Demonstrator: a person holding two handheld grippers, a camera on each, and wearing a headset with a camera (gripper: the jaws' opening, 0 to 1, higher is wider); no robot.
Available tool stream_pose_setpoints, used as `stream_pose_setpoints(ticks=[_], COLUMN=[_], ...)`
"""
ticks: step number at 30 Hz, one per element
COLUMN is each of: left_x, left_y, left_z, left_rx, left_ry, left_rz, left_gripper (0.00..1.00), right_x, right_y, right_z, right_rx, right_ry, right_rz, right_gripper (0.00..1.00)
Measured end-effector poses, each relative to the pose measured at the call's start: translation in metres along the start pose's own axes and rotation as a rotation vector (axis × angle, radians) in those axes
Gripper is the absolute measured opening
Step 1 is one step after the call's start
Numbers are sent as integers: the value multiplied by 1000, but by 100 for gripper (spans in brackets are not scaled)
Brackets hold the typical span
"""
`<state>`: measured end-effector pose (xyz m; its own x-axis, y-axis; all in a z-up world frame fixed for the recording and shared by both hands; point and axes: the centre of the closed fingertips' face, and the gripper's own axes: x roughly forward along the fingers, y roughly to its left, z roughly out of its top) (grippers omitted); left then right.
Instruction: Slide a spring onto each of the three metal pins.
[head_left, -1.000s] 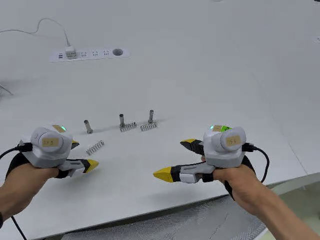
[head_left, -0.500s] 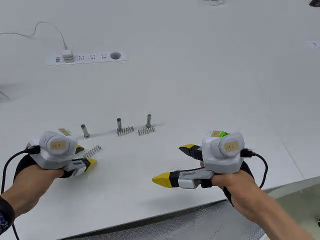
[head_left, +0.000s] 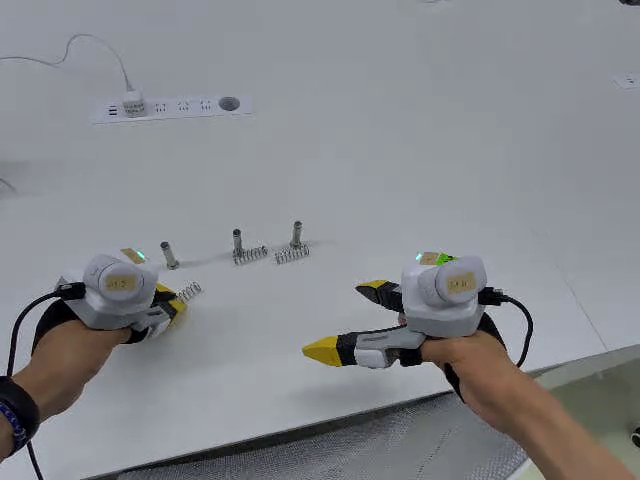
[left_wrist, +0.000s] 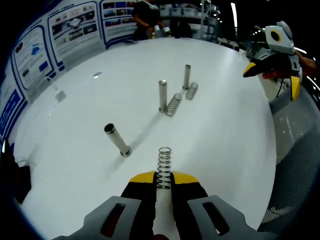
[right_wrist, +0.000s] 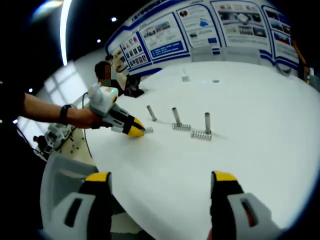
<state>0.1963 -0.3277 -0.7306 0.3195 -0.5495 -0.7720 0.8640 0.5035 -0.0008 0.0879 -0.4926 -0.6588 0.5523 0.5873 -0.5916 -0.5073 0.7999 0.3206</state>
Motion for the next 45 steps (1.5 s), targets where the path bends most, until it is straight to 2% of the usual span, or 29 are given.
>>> stream_pose_setpoints(ticks=[2,7,14,20,37,43,45], left_x=[0,-2,-12,-20,-40,-42,-43], left_y=[0,-3,-5,-8,-34,-38,-41], left_z=[0,1,3,3,-4,-2,3], left_rx=[-18,-20,-50,-54,-82,-96,-144], left_ry=[-3,-7,-29,-40,-69,-88,-112], left_rz=[-6,-12,-13,-11,-16,-19,-35], left_gripper=[12,11,11,11,11,11,11], right_x=[0,1,4,6,9,11,12], right_y=[0,2,5,9,13,17,18], right_z=[-1,-3,-8,-10,-15,-13,-13], right_rx=[0,2,13,14,19,20,20], right_ry=[1,6,5,7,10,1,0], right_rz=[-1,1,9,17,28,38,43], right_gripper=[83,82,82,82,80,79,78])
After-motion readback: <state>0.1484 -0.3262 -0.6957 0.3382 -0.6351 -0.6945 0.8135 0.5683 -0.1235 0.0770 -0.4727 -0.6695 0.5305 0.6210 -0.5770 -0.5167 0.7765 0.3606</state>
